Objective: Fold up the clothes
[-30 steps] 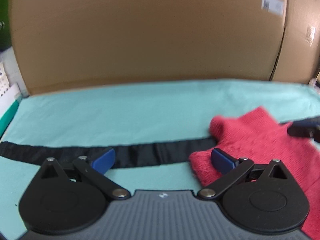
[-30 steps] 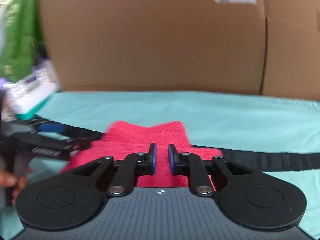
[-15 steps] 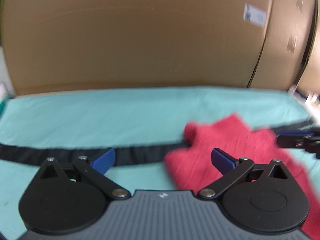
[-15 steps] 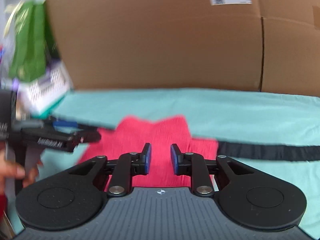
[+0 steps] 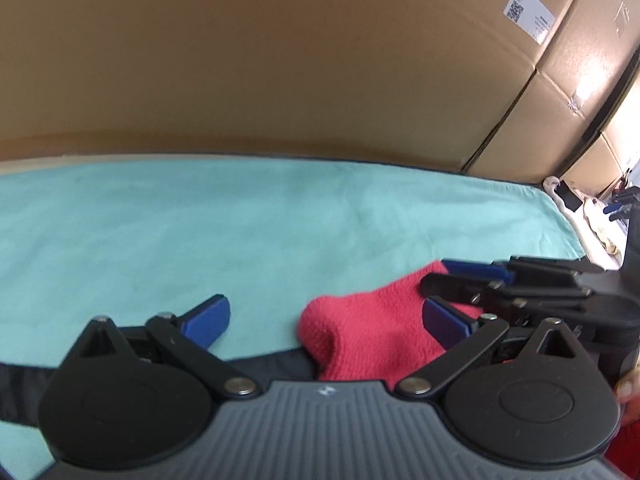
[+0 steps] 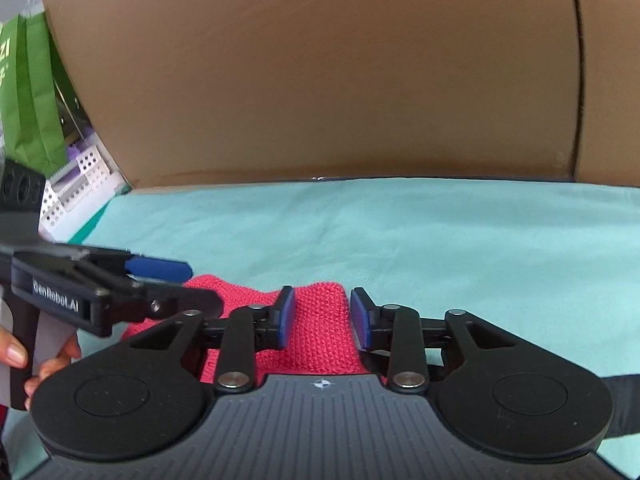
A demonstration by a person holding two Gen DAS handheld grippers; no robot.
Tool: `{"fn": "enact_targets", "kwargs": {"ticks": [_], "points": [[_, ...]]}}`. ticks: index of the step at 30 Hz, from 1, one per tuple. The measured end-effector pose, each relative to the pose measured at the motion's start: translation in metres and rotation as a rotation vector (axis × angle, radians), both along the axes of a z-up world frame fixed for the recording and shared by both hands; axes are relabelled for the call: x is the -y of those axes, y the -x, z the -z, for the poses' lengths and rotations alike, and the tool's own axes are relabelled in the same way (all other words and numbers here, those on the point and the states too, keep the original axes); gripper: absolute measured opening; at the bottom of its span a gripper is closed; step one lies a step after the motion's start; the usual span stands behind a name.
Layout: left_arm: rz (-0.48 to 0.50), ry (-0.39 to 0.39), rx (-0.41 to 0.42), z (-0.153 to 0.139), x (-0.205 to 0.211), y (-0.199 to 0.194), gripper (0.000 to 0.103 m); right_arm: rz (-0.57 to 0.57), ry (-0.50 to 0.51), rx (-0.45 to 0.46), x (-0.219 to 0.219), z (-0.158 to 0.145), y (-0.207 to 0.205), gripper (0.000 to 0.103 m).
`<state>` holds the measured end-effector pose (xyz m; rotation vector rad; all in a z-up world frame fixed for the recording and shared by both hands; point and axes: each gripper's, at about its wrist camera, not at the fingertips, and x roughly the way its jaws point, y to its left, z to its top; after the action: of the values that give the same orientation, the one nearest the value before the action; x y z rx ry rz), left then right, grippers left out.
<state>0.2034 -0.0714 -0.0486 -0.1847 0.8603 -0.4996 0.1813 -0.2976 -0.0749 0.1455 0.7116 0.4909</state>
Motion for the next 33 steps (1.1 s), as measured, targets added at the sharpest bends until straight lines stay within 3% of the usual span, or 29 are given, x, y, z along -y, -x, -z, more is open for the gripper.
{"fn": "enact_targets", "kwargs": {"ticks": [4, 6, 9, 12, 15, 19, 23, 27, 32, 33], "points": [[-0.01, 0.041, 0.0, 0.001, -0.001, -0.002, 0.091, 0.017, 0.035, 0.042, 0.002, -0.008, 0.008, 0.008], [-0.015, 0.061, 0.0, 0.002, -0.001, -0.002, 0.066, 0.044, -0.002, 0.075, 0.006, -0.011, 0.013, 0.008], [-0.023, 0.092, 0.0, 0.003, -0.002, -0.004, 0.055, 0.091, -0.029, 0.088, 0.013, -0.012, 0.016, 0.008], [-0.029, 0.1, 0.004, 0.001, -0.002, -0.002, 0.059, 0.099, 0.02, 0.021, 0.006, 0.002, 0.006, 0.01], [-0.027, 0.064, 0.061, -0.01, -0.007, 0.01, 0.076, 0.112, -0.046, 0.012, 0.016, -0.007, 0.01, 0.029], [-0.08, 0.116, 0.107, -0.021, -0.033, 0.025, 0.086, 0.032, -0.082, 0.076, 0.008, -0.029, 0.03, 0.03], [-0.106, 0.178, 0.1, -0.024, -0.059, 0.037, 0.091, -0.089, -0.037, 0.066, -0.027, -0.033, 0.036, 0.029], [-0.142, 0.18, 0.118, -0.026, -0.076, 0.049, 0.096, -0.109, -0.026, 0.022, -0.062, -0.028, 0.029, 0.031], [-0.149, 0.144, 0.138, -0.028, -0.084, 0.058, 0.099, -0.072, 0.129, 0.009, -0.101, -0.026, 0.023, 0.035], [-0.152, 0.124, 0.145, -0.028, -0.084, 0.059, 0.099, -0.06, 0.169, 0.018, -0.105, -0.024, 0.024, 0.025]]}}
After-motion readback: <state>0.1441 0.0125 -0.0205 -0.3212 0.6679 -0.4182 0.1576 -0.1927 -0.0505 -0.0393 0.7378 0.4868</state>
